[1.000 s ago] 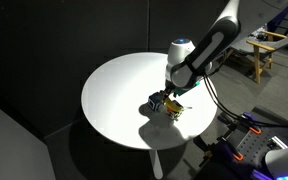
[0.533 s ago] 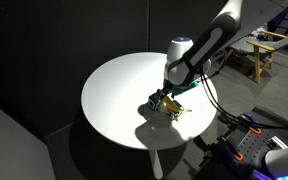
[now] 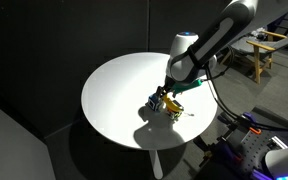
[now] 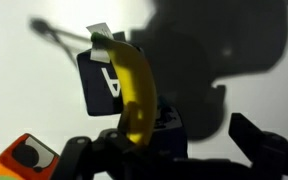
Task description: Put the banana plush toy on top of the white and black dice
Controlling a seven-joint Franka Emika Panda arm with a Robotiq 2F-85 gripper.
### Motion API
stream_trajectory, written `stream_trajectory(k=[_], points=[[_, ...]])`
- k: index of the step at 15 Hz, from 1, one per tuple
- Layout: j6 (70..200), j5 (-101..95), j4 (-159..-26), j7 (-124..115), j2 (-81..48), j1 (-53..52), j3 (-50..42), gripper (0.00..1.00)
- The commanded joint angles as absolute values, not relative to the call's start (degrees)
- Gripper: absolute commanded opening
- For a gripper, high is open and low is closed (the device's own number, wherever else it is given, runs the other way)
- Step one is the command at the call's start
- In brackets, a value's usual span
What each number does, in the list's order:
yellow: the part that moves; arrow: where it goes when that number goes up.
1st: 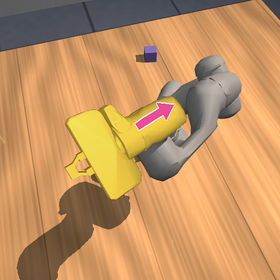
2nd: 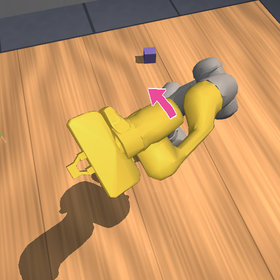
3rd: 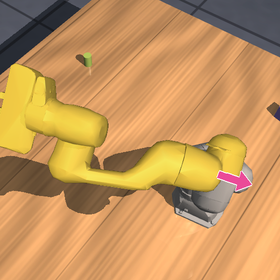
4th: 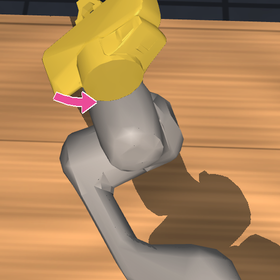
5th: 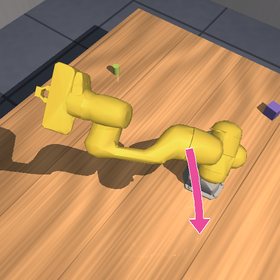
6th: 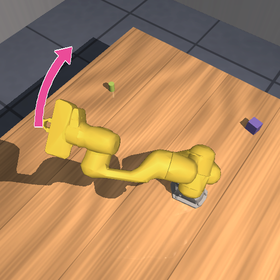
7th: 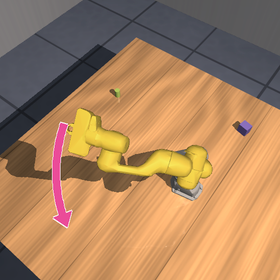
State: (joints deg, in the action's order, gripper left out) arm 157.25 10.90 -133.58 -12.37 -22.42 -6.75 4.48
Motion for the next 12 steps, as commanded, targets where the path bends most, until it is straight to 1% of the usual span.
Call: stream_trajectory(k=[1, 6, 8, 12], points=[[155.56, 7.25, -139.08, -16.72, -15.65, -9.31, 1.64, 1.00], [151.34, -4.86, -143.51, -25.21, -8.26, -12.63, -2.89, 1.00], [148.74, -5.87, -144.11, -25.73, -5.54, -11.52, -1.53, 1.00], [143.66, -1.42, -144.01, -21.89, -1.72, -9.87, 1.55, 1.00]])
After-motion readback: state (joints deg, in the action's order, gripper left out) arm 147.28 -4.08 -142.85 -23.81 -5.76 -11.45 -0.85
